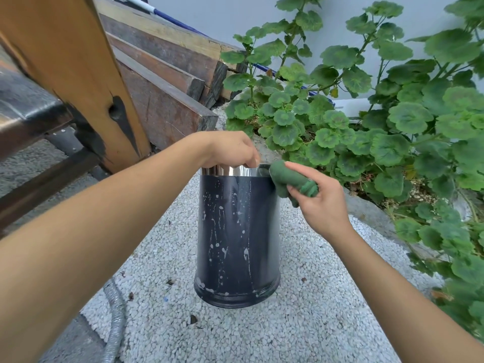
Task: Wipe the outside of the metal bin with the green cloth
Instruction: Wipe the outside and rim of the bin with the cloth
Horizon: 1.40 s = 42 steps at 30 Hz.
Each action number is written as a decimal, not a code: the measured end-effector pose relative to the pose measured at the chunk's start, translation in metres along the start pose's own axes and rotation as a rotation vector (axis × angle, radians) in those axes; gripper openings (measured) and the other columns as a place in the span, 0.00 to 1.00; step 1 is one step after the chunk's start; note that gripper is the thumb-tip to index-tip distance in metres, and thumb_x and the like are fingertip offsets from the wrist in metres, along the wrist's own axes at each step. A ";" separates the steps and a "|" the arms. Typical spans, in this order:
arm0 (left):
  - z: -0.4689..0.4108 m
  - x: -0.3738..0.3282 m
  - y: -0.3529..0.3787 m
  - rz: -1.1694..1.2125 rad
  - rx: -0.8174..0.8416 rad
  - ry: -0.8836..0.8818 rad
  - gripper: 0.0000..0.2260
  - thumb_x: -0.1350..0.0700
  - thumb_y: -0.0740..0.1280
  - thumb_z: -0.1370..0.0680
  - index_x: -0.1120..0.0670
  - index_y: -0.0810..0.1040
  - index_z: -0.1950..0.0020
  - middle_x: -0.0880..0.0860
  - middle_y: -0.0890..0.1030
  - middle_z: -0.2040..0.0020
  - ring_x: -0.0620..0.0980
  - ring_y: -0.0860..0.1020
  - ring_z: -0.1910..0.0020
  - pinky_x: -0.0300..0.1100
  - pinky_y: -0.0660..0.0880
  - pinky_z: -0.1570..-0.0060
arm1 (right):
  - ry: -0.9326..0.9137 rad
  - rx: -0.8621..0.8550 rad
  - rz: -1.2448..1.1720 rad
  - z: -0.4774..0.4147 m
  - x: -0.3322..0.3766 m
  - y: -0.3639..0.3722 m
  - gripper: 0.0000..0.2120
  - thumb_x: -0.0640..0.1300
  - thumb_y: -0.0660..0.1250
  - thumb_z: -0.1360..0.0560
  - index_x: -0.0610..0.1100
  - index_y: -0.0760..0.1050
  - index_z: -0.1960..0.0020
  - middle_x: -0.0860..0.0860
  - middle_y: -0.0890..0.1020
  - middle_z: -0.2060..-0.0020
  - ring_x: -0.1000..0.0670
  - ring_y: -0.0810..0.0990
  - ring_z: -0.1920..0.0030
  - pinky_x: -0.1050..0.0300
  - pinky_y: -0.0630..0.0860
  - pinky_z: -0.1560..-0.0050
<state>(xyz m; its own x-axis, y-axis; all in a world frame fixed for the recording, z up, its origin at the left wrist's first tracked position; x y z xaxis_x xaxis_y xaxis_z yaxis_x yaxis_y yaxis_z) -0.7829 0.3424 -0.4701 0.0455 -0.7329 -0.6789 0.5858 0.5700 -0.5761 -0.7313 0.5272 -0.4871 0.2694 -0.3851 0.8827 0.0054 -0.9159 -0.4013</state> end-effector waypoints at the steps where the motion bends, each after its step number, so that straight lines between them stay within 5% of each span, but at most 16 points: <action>1: 0.000 0.001 0.000 0.000 -0.002 -0.004 0.12 0.60 0.64 0.18 0.50 0.79 0.60 0.51 0.80 0.47 0.50 0.73 0.52 0.47 0.72 0.42 | 0.029 0.000 -0.025 -0.003 -0.006 0.001 0.21 0.33 0.73 0.26 0.51 0.81 0.38 0.56 0.83 0.41 0.46 0.82 0.41 0.36 0.78 0.43; 5: -0.001 0.005 -0.002 -0.003 -0.016 -0.016 0.08 0.60 0.64 0.18 0.63 0.75 0.54 0.53 0.75 0.59 0.53 0.68 0.60 0.48 0.69 0.51 | 0.112 0.008 -0.125 0.002 -0.021 0.008 0.21 0.30 0.72 0.26 0.50 0.82 0.39 0.55 0.83 0.40 0.46 0.81 0.39 0.37 0.79 0.43; 10: -0.002 0.006 -0.005 0.026 -0.038 -0.033 0.15 0.62 0.63 0.18 0.57 0.75 0.65 0.51 0.69 0.67 0.50 0.63 0.67 0.49 0.65 0.54 | 0.228 0.086 -0.245 0.051 -0.038 0.022 0.24 0.29 0.71 0.26 0.54 0.82 0.39 0.53 0.83 0.41 0.46 0.83 0.45 0.56 0.82 0.57; 16: -0.005 0.005 -0.005 0.048 -0.044 -0.033 0.16 0.64 0.62 0.18 0.54 0.73 0.66 0.54 0.68 0.64 0.52 0.65 0.63 0.48 0.64 0.52 | 0.216 0.253 -0.086 0.121 -0.038 0.044 0.33 0.26 0.72 0.30 0.60 0.79 0.38 0.63 0.79 0.36 0.60 0.72 0.31 0.63 0.70 0.32; 20: -0.006 0.007 -0.007 0.062 -0.042 -0.041 0.18 0.64 0.62 0.18 0.54 0.71 0.68 0.53 0.64 0.68 0.52 0.61 0.68 0.48 0.64 0.56 | 0.185 0.405 -0.009 0.157 -0.031 0.055 0.38 0.26 0.72 0.31 0.64 0.76 0.35 0.65 0.78 0.36 0.61 0.72 0.31 0.67 0.69 0.33; 24: -0.009 0.009 -0.007 0.066 -0.043 -0.054 0.16 0.63 0.63 0.18 0.56 0.72 0.66 0.53 0.64 0.69 0.51 0.61 0.69 0.49 0.64 0.55 | 0.214 0.492 -0.057 0.173 -0.025 0.059 0.34 0.28 0.73 0.30 0.61 0.78 0.35 0.62 0.79 0.36 0.57 0.75 0.33 0.56 0.75 0.35; 28: -0.013 0.008 -0.007 0.082 -0.043 -0.058 0.03 0.60 0.65 0.19 0.54 0.74 0.52 0.55 0.70 0.54 0.53 0.66 0.54 0.48 0.67 0.51 | 0.226 0.377 -0.085 0.138 -0.008 0.041 0.33 0.30 0.73 0.29 0.64 0.78 0.37 0.63 0.80 0.38 0.56 0.79 0.43 0.56 0.82 0.47; 31: -0.017 0.010 -0.007 0.095 -0.049 -0.074 0.03 0.58 0.67 0.20 0.52 0.74 0.49 0.54 0.71 0.48 0.52 0.67 0.48 0.47 0.67 0.48 | 0.171 0.243 -0.066 0.084 0.014 0.025 0.30 0.31 0.73 0.29 0.61 0.79 0.37 0.63 0.81 0.42 0.54 0.80 0.48 0.53 0.83 0.52; 34: -0.017 0.010 -0.005 0.103 -0.043 -0.094 0.04 0.58 0.69 0.20 0.59 0.78 0.48 0.55 0.73 0.48 0.52 0.69 0.49 0.48 0.68 0.50 | -0.052 0.142 0.102 0.031 0.054 0.015 0.25 0.30 0.74 0.29 0.50 0.81 0.37 0.58 0.82 0.42 0.56 0.80 0.41 0.53 0.77 0.39; 38: -0.013 0.009 -0.006 0.106 -0.067 -0.128 0.05 0.63 0.62 0.22 0.59 0.75 0.57 0.57 0.71 0.59 0.55 0.64 0.59 0.51 0.62 0.57 | -0.270 0.073 0.355 -0.007 0.091 0.022 0.22 0.31 0.74 0.32 0.47 0.83 0.41 0.53 0.84 0.45 0.55 0.81 0.43 0.64 0.73 0.39; 42: -0.013 0.014 -0.010 0.147 -0.065 -0.161 0.14 0.64 0.60 0.20 0.54 0.66 0.65 0.52 0.65 0.68 0.51 0.60 0.67 0.45 0.58 0.63 | -0.315 0.125 0.448 -0.014 0.094 0.039 0.24 0.29 0.72 0.35 0.45 0.84 0.42 0.50 0.84 0.45 0.49 0.81 0.43 0.55 0.76 0.39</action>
<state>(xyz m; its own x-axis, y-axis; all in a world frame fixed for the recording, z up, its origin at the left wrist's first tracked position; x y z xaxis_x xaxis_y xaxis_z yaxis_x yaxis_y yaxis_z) -0.7985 0.3315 -0.4795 0.2578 -0.6872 -0.6792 0.5103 0.6938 -0.5083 -0.7194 0.4536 -0.4158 0.5458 -0.6636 0.5116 -0.0670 -0.6431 -0.7628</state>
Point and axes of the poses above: each hand's wrist, its own z-axis away from the middle knuckle, its own y-axis out of the palm, x = y × z, the point moved 9 cm from there along -z, towards the middle knuckle
